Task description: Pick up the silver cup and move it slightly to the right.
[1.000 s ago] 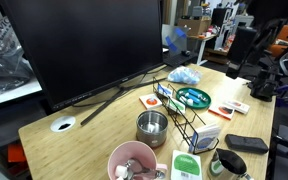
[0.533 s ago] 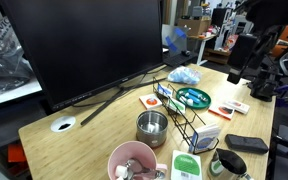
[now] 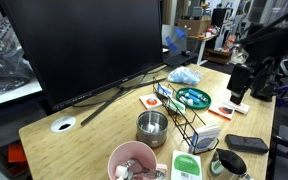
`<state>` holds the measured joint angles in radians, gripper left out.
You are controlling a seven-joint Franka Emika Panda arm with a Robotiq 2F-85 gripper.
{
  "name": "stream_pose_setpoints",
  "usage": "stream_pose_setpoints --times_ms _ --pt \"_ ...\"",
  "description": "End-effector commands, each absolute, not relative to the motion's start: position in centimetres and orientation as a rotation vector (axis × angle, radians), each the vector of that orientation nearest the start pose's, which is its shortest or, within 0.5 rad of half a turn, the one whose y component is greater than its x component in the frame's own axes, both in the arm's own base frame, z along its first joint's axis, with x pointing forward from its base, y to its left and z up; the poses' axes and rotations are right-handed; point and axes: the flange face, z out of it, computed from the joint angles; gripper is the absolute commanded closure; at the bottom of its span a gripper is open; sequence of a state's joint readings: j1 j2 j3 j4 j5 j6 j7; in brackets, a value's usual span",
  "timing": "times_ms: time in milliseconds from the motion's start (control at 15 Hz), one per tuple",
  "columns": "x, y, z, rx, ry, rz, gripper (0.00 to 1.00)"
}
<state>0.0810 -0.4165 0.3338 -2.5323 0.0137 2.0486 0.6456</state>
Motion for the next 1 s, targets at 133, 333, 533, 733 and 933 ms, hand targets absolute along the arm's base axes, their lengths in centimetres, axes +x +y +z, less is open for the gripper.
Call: stream_pose_setpoints --times_ms 133,333,533,733,933 --pt "35.3 16.4 34.6 -3.121 0.551 0.148 0.00" --pt "34.7 16.6 33.5 -3.152 0.552 0.191 0.00" --pt "34.9 16.5 33.1 -3.140 0.564 0.202 0.00" --pt "34.8 16.4 32.8 -3.141 0.575 0.207 0.00" --pt "34.3 16.1 31.3 -3.114 0.610 0.254 0.00"
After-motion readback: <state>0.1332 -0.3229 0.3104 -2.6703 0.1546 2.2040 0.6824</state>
